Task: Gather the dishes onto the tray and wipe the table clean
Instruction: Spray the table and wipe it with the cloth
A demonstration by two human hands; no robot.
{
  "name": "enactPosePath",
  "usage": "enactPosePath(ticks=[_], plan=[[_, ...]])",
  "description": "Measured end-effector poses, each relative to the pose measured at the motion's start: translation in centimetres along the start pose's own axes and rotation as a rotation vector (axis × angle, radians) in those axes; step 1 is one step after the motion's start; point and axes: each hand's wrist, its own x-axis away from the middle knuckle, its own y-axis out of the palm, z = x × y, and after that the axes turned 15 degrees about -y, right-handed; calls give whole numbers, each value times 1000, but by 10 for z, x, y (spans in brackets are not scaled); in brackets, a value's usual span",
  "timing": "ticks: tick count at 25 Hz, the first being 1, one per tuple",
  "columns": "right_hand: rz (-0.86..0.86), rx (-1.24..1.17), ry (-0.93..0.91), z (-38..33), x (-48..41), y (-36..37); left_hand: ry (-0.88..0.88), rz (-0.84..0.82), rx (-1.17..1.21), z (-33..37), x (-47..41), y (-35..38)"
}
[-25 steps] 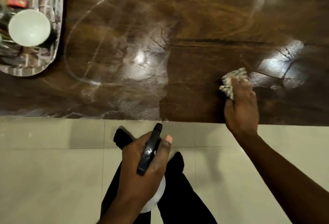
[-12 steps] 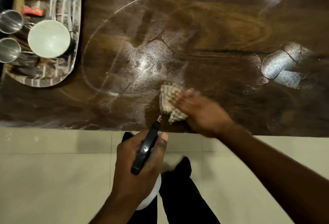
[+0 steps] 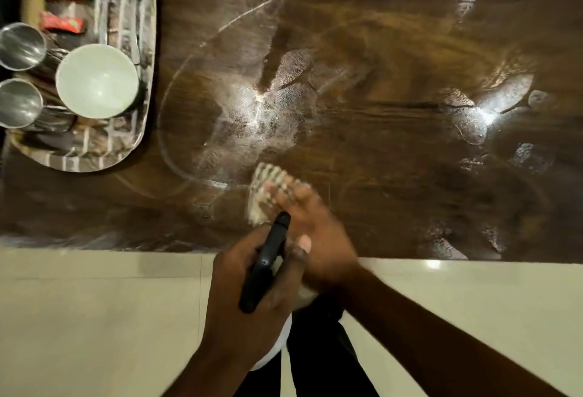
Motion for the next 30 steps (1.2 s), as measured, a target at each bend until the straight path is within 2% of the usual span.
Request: enactPosePath(ticks=[1, 3, 5, 6, 8, 11, 12, 13, 14, 15, 19, 22, 23, 25, 27, 30], plan=[[-68, 28, -175, -6, 2, 4, 6, 15, -38, 3, -6, -4], [-89, 307, -407, 13, 7, -6, 20, 8, -65, 12, -14, -9], [-95, 430, -511, 66, 4, -29, 32, -7, -78, 21, -23, -13], [-63, 455, -470, 89, 0, -52, 37, -18, -86, 26, -26, -15], [111, 409, -141, 134, -2, -88, 54, -40, -57, 38, -34, -20], [617, 142, 521, 159, -23, -116, 121, -68, -87, 46, -47, -27], [750, 62, 675, 153, -39, -115, 126, -77, -90, 49, -51, -27], [800, 26, 746, 140, -57, -110, 122, -72, -77, 53, -54, -27], [780, 20, 708, 123, -71, -102, 113, -55, -67, 56, -58, -27], [708, 50, 583, 105, -80, -87, 99, -41, -59, 59, -62, -26], [249, 51, -47, 38, -67, -32, 86, 67, -179, 75, -82, -18], [57, 262, -569, 57, -61, -47, 108, 137, -194, 91, -93, -8], [-7, 342, -672, 81, -64, -60, 108, 120, -159, 94, -97, -4], [-40, 427, -567, 139, -69, -104, 104, 75, -129, 102, -106, 3], [88, 433, -238, 192, -69, -148, 82, 70, -110, 109, -115, 11], [547, 167, 382, 223, -85, -187, 109, 54, -64, 121, -124, 23]])
